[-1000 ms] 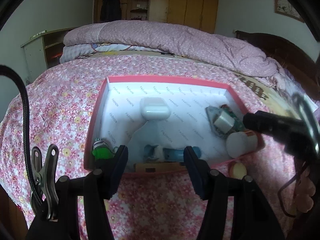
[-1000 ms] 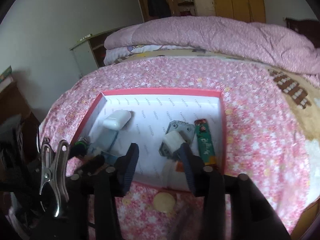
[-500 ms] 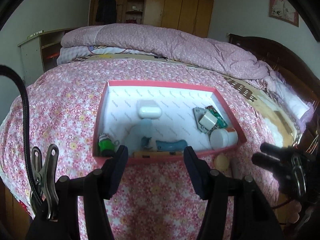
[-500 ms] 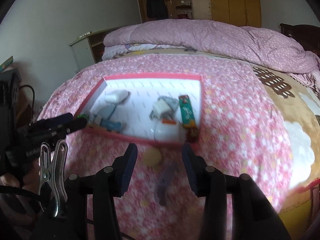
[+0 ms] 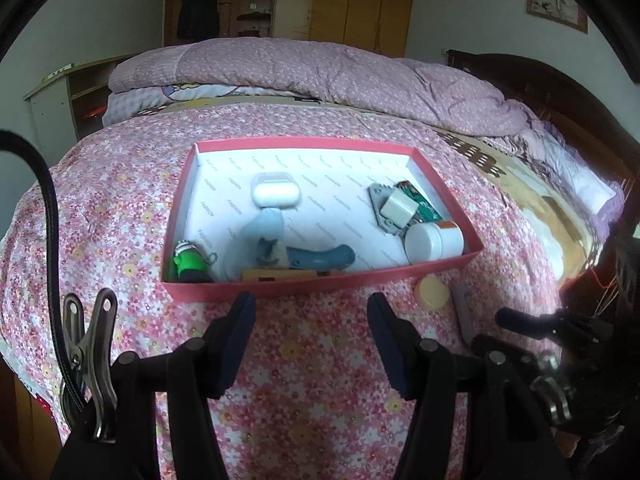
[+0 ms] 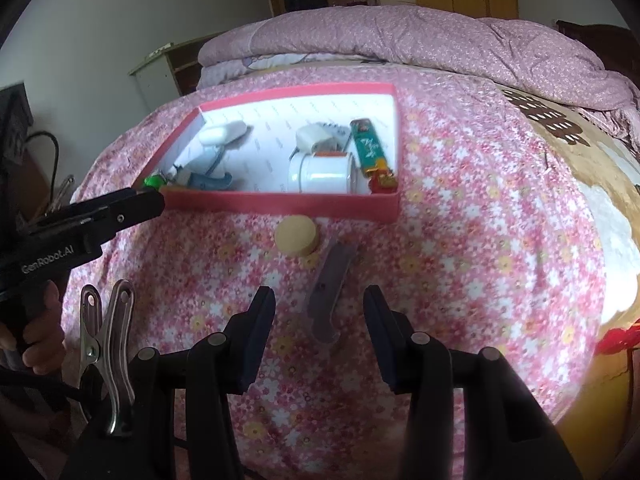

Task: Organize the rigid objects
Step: 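Grasp grey curved hook with right tool while left tool grasps beige round lid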

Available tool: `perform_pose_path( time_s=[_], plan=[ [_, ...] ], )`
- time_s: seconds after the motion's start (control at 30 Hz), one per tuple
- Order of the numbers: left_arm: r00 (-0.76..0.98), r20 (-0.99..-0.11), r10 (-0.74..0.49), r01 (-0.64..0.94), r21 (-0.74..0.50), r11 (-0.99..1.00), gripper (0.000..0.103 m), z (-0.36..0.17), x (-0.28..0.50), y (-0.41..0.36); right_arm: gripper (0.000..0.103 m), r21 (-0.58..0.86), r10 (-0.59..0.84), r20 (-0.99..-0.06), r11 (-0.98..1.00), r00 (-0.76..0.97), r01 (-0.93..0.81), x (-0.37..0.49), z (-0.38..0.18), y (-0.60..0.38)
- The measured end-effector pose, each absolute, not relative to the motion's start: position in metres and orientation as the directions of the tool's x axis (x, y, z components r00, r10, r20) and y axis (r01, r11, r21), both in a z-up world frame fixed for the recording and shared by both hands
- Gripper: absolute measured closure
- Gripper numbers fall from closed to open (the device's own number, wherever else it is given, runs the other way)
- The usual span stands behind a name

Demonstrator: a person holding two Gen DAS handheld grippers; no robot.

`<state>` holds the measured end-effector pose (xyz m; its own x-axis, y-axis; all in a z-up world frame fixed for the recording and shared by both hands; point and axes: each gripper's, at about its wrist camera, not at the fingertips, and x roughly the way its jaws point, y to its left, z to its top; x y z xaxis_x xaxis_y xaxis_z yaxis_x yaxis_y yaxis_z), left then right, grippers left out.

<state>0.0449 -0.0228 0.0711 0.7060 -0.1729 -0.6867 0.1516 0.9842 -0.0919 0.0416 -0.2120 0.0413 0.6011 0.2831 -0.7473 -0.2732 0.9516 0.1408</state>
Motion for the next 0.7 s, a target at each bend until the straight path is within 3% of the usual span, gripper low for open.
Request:
perform_pose_path(
  time_s=[0.1,0.37,0.7],
  plan=[
    [0.699,-0.694,-0.174,0.16,-0.086,0.983,0.042,0.067,0.045,-0.027,0.058,0.119,0.268,-0.748,0.954,0.608,-0.274,0.039,0.035,-0.207],
    [0.681,-0.711,-0.174,0.174,-0.074,0.982,0.042,0.058,0.047,-0.035,0.083,0.158,0.311,-0.738,0.942,0.599,-0.295,0.037,0.02,-0.205],
    [0.645,-0.737,-0.201,0.211,-0.081,0.974,0.042,0.05,0.05,-0.051,0.084,0.273,0.367,-0.696,0.93,0.617,-0.246,0.037,0.027,-0.231]
  ],
)
